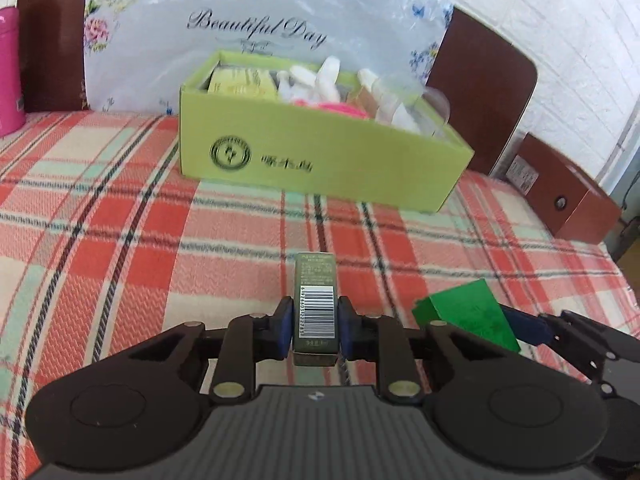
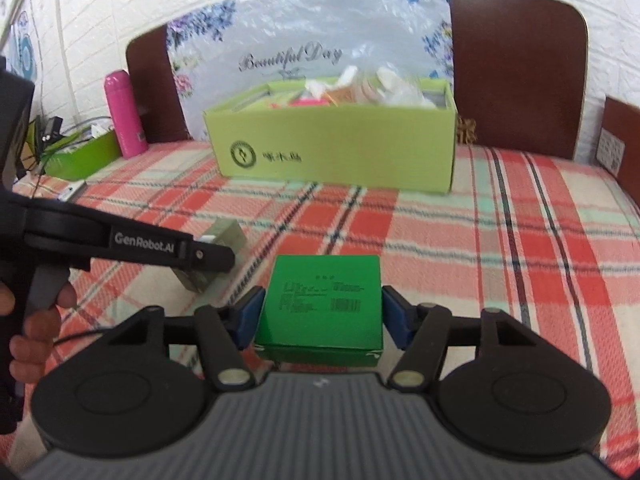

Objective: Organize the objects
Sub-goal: 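Carry both boxes into the lime-green box and open both tools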

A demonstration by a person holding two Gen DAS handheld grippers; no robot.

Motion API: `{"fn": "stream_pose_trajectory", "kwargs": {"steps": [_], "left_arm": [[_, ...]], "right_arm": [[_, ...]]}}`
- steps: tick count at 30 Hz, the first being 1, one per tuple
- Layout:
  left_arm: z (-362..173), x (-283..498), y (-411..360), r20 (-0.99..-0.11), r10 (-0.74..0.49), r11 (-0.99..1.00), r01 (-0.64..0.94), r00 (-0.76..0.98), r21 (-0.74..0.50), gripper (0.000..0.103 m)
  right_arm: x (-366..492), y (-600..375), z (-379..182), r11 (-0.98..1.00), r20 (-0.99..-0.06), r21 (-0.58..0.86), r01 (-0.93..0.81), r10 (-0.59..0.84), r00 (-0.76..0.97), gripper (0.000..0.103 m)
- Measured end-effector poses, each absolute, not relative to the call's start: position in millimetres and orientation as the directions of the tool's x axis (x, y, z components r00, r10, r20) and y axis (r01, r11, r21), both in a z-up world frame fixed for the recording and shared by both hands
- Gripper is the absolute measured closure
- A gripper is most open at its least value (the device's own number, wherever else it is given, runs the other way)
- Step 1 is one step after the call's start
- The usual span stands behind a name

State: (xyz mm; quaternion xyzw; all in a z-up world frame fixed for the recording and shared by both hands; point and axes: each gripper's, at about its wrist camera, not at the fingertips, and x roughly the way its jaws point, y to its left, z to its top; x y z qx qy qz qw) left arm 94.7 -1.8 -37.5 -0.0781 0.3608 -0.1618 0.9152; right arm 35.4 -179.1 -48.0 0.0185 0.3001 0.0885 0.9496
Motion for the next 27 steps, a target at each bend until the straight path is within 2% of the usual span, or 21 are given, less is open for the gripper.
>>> {"fn": "stream_pose_trajectory", "kwargs": {"steps": [6, 16, 27], "left_arm": [[2.1, 101.2, 1.7, -0.552, -0.379, 0.925, 0.289, 0.743, -0.246, 0.08], [54.4, 138.7, 1.8, -0.436, -0.358, 0.933, 0.298, 0.826, -0.202, 0.08], [66.3, 220.1, 20.2, -0.397, -0.303, 0.946, 0.224, 0.866, -0.233, 0.08]], "right_arm": [[55.8, -175.3, -18.1, 0.981, -0.491, 0.046, -0.188, 0.186, 0.851, 0.041], [112.3, -172.9, 25.9, 0.981, -0.38, -0.039, -0.193, 0.164, 0.91, 0.041], [205.9, -166.5, 33.3, 0.965, -0.34, -0.179, -0.193, 0.123, 0.932, 0.041]]}}
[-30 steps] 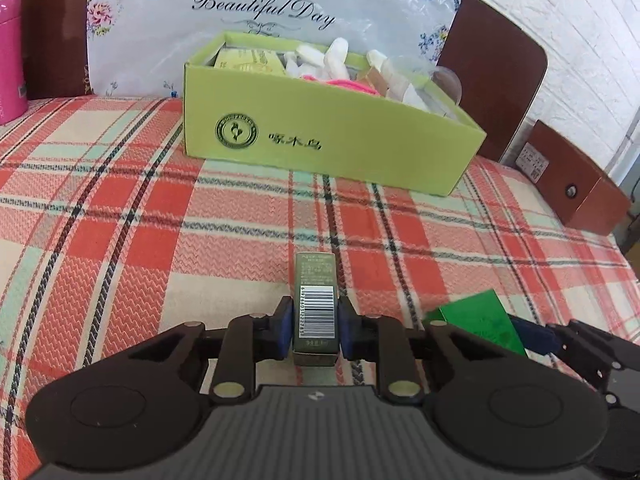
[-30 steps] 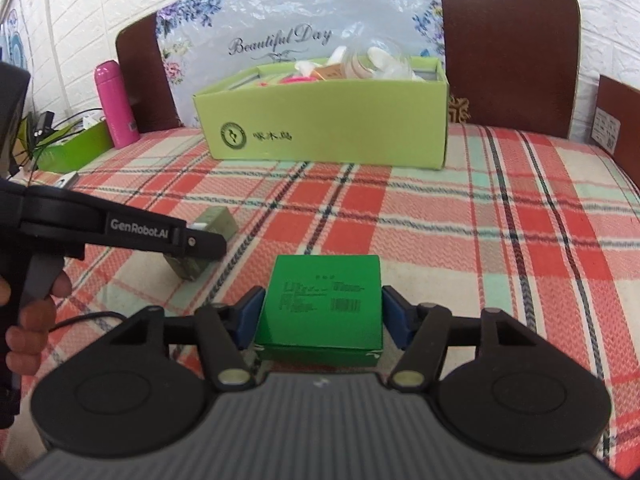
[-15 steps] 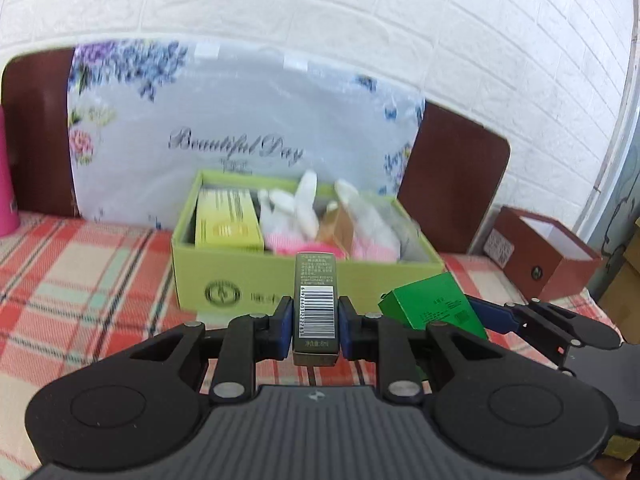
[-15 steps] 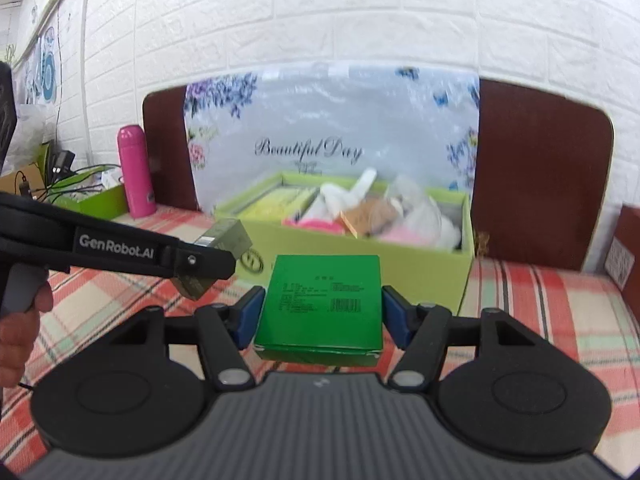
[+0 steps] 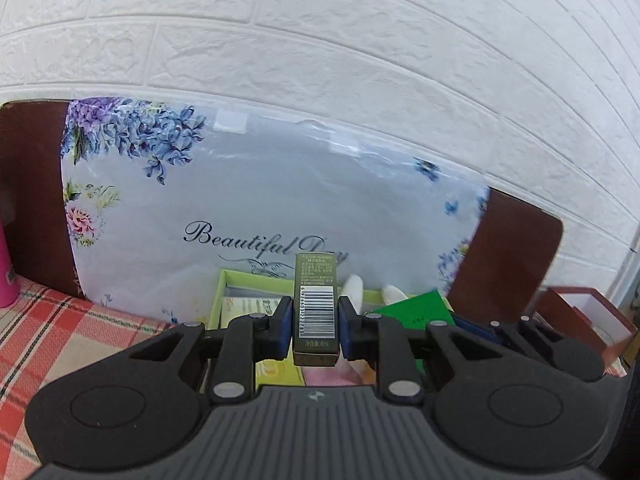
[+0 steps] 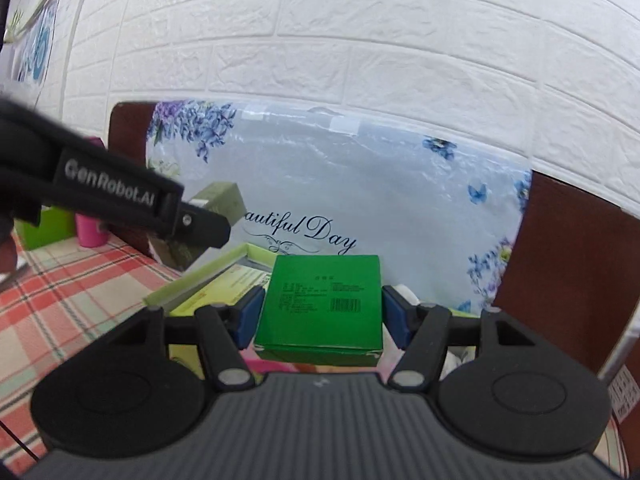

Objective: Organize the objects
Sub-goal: 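Carry both boxes into the lime-green box and open both tools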

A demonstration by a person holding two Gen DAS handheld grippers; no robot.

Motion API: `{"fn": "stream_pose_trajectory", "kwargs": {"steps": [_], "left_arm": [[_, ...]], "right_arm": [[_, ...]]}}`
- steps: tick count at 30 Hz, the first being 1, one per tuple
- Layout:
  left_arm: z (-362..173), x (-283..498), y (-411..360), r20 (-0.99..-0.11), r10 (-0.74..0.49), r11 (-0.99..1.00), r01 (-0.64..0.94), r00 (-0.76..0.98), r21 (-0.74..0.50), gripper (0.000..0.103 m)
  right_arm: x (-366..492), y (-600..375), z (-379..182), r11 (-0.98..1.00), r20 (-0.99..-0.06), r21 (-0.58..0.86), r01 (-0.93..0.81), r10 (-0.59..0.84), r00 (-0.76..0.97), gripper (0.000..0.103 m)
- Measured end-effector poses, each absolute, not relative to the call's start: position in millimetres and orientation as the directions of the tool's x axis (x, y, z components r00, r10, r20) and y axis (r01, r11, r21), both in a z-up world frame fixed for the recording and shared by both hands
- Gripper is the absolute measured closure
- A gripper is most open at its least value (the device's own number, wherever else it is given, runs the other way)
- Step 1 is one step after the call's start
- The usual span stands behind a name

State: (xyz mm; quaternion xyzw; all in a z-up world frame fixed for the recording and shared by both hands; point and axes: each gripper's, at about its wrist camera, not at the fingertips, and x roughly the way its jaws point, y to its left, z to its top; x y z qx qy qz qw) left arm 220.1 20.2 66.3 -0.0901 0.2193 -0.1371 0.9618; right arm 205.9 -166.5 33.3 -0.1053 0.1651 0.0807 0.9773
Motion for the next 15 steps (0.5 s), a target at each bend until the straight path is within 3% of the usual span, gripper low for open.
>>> {"fn": "stream_pose_trajectory", "kwargs": {"steps": [5, 6, 7, 8, 9, 15], "left_arm": [[52.6, 254.8, 27.8, -0.409, -0.313, 0.941, 0.223, 0.857, -0.254, 0.08], [47.8, 259.4, 27.9, -0.411, -0.329, 0.937, 0.24, 0.85, -0.254, 0.074], [42.1, 263.2, 28.3, -0.42, -0.347, 0.932, 0.258, 0.839, -0.255, 0.065], [35.7, 264.7, 29.5, -0.432, -0.349, 0.931, 0.257, 0.832, -0.258, 0.037], [30.0, 262.5, 31.1, -0.435, -0.329, 0.937, 0.235, 0.838, -0.258, 0.023], [16.4, 237.2, 48.6, -0.39, -0.285, 0.942, 0.181, 0.876, -0.284, 0.023]], "right_arm": [[247.8, -159.2, 19.9, 0.963, -0.358, -0.199, -0.181, 0.1, 0.928, 0.04], [254.4, -158.9, 17.1, 0.962, -0.357, -0.196, -0.19, 0.111, 0.928, 0.04], [259.3, -158.4, 13.4, 0.959, -0.36, -0.194, -0.208, 0.128, 0.924, 0.036], [262.2, -157.5, 9.5, 0.954, -0.371, -0.199, -0.224, 0.139, 0.918, 0.018], [260.7, -156.2, 5.5, 0.951, -0.371, -0.212, -0.225, 0.134, 0.919, 0.003], [227.0, -156.9, -12.3, 0.924, -0.287, -0.334, -0.184, 0.086, 0.954, 0.0]]}}
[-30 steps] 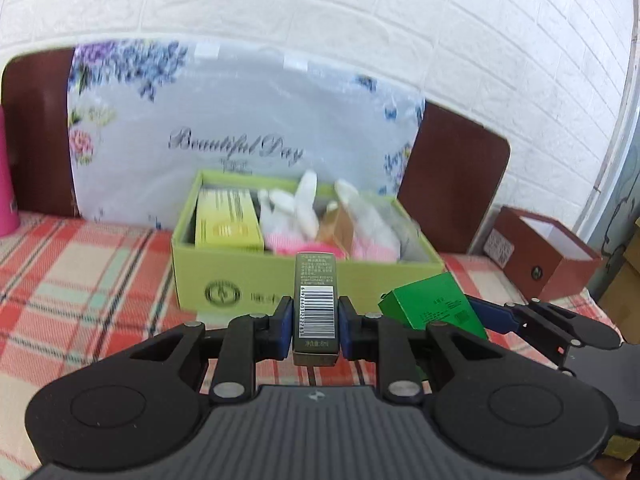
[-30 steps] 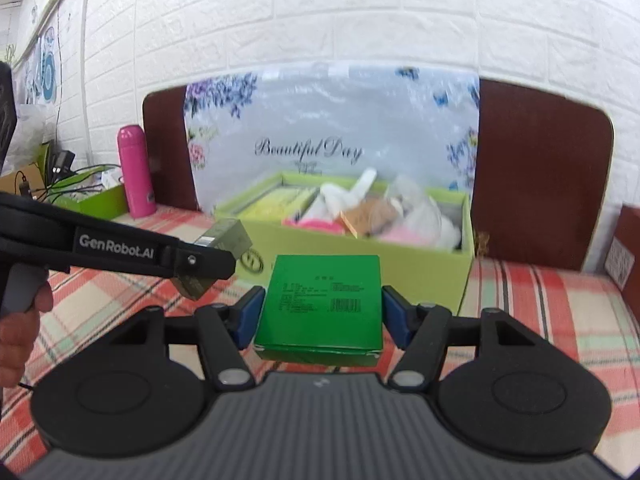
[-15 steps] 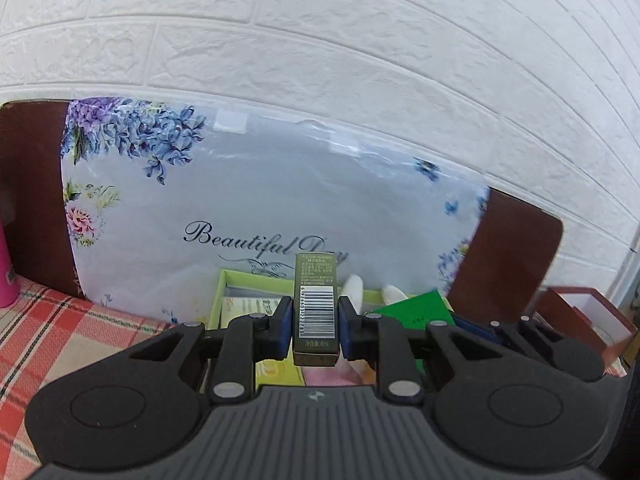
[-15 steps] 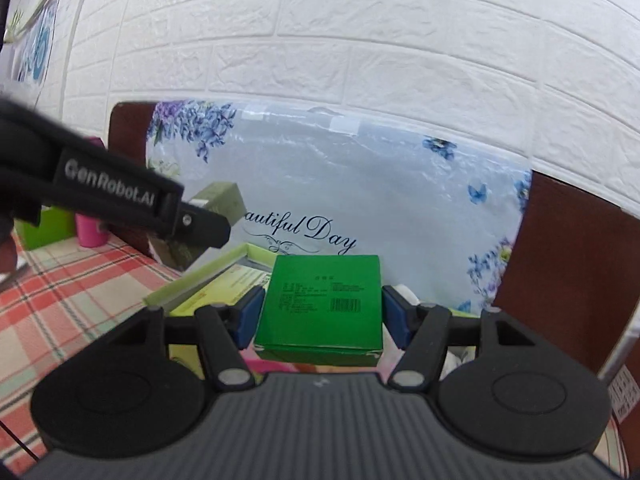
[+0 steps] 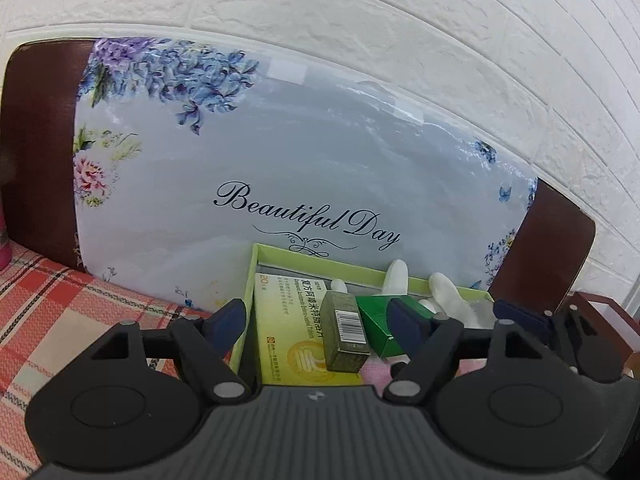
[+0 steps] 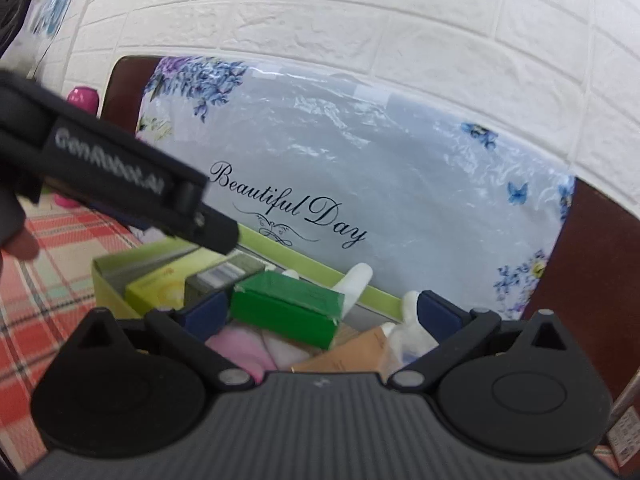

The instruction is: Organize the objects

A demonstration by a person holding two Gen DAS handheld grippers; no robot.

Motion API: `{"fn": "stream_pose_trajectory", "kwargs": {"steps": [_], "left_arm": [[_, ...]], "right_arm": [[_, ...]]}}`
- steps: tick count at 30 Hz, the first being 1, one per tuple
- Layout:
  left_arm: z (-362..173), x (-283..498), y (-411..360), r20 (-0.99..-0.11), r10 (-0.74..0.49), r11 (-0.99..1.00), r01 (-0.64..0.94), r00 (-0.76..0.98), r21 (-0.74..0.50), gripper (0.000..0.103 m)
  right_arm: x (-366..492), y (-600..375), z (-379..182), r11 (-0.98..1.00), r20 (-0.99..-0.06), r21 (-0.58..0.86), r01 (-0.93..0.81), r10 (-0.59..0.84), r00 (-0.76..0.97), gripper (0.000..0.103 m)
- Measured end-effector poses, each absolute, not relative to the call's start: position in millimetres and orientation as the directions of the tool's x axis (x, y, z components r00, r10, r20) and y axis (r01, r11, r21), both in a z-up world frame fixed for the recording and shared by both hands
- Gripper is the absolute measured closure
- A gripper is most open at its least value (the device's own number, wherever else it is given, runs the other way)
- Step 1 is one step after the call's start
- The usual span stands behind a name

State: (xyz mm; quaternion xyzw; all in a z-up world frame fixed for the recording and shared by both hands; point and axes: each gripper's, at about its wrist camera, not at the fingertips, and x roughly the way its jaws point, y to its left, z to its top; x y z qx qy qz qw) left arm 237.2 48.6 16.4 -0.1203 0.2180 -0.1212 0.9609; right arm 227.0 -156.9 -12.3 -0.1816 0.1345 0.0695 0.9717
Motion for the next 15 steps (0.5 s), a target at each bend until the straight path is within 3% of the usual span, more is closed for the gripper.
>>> {"fn": "stream_pose_trajectory", "kwargs": {"steps": [6, 11, 15], "left_arm": [[29.5, 212.2, 48.8, -0.404, -0.231, 0.957, 0.133, 0.885, -0.257, 0.021], [42.7, 176.7, 33.9, -0.505, -0.133, 0.987, 0.066, 0.853, -0.148, 0.018], [40.4, 138.4, 22.7, -0.515, -0.13, 0.989, 0.077, 0.847, -0.124, 0.017]], "right_arm": [[193.6, -166.0, -1.3, 0.951, -0.286, -0.272, -0.145, 0.064, 0.956, 0.0], [160.4, -182.5, 16.4, 0.983, -0.361, -0.14, -0.115, 0.058, 0.931, 0.0], [124.2, -196.7, 21.6, 0.996, -0.417, -0.029, -0.088, 0.068, 0.906, 0.0]]}}
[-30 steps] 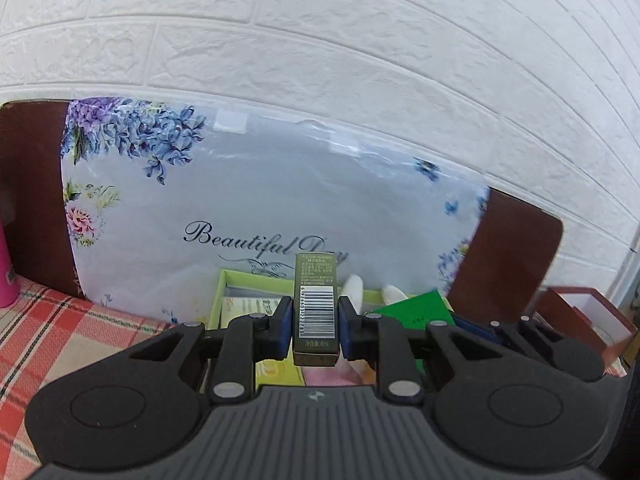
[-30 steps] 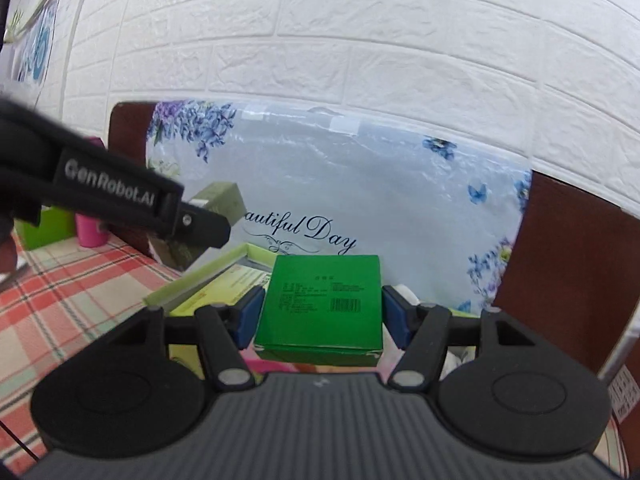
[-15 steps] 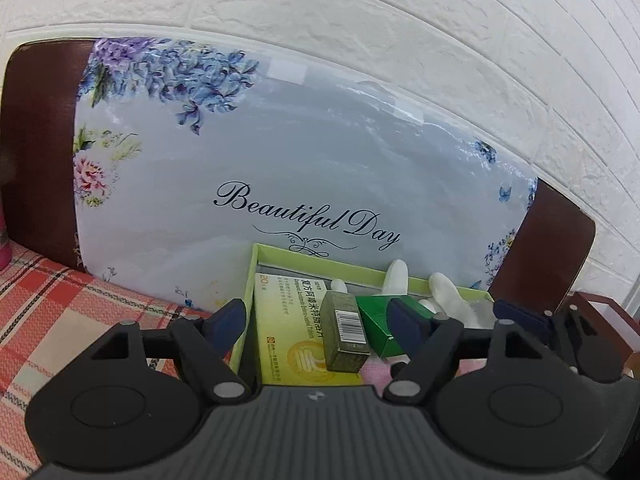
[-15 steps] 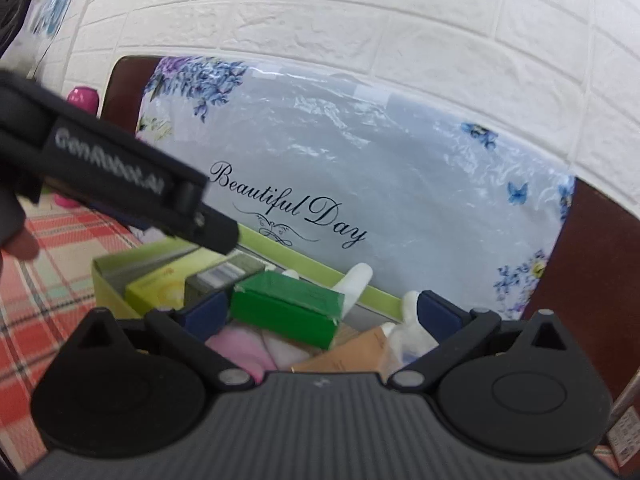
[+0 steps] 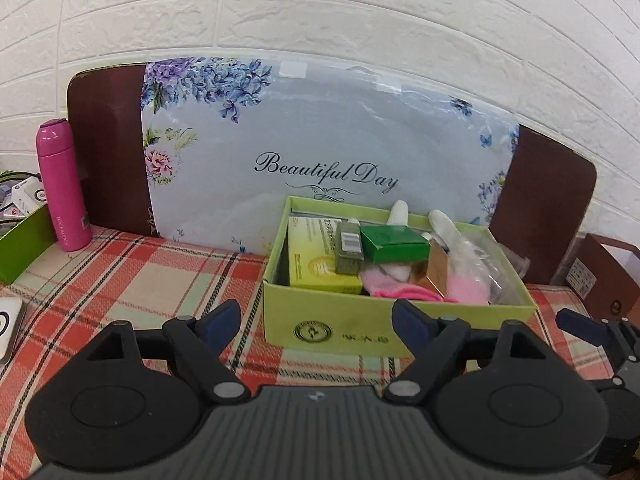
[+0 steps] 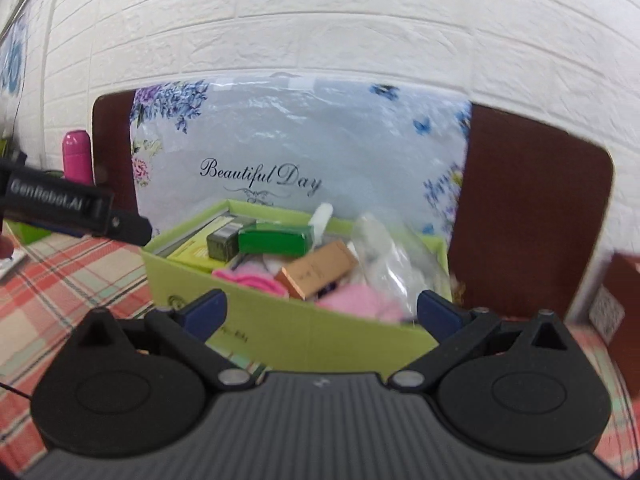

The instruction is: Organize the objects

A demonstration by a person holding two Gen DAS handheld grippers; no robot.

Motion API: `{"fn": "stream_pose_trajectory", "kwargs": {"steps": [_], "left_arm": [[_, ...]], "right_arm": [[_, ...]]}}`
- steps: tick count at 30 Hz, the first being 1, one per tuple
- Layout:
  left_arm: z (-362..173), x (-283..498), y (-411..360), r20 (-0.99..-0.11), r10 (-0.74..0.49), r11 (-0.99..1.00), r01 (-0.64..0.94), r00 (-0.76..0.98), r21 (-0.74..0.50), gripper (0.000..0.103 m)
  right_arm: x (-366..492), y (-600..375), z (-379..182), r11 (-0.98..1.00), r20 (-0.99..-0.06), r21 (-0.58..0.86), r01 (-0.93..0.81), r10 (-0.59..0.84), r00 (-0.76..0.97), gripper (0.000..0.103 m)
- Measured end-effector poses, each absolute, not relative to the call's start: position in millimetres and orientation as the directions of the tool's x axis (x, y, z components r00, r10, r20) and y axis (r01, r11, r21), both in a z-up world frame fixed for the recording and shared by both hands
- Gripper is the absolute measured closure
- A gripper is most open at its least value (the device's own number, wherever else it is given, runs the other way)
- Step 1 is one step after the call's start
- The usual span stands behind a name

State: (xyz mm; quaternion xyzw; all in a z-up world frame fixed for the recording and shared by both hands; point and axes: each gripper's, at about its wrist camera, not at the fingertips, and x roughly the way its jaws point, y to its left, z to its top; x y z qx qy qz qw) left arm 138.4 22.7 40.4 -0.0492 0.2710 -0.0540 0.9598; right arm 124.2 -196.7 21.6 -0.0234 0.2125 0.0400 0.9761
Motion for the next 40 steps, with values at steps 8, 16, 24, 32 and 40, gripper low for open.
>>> {"fn": "stream_pose_trajectory", "kwargs": {"steps": [8, 16, 24, 32, 40], "left_arm": [[20.4, 80.4, 1.6, -0.59, -0.11, 0.993, 0.072, 0.8, -0.088, 0.016], [11.5, 39.4, -8.3, -0.617, -0.063, 0.997, 0.075, 0.785, -0.006, 0.016], [14.5, 21.2, -9.8, -0.612, -0.036, 0.998, 0.065, 0.79, 0.025, 0.016], [15.9, 12.2, -12.9, -0.598, -0.054, 0.997, 0.079, 0.8, 0.016, 0.016], [17.9, 10.5, -13.6, -0.597, -0.063, 0.997, 0.082, 0.8, 0.005, 0.016]], "right_arm": [[55.7, -211.7, 17.8, 0.997, -0.475, 0.064, -0.033, 0.06, 0.878, 0.0], [10.4, -211.1, 11.1, 0.997, -0.516, 0.071, -0.015, 0.05, 0.855, 0.0], [-9.5, -214.5, 14.8, 0.995, -0.498, 0.098, 0.003, 0.046, 0.866, 0.0], [-16.9, -213.8, 14.2, 0.995, -0.498, 0.1, 0.009, 0.042, 0.866, 0.0], [-18.4, -213.5, 12.0, 0.994, -0.505, 0.105, 0.015, 0.04, 0.862, 0.0]]}}
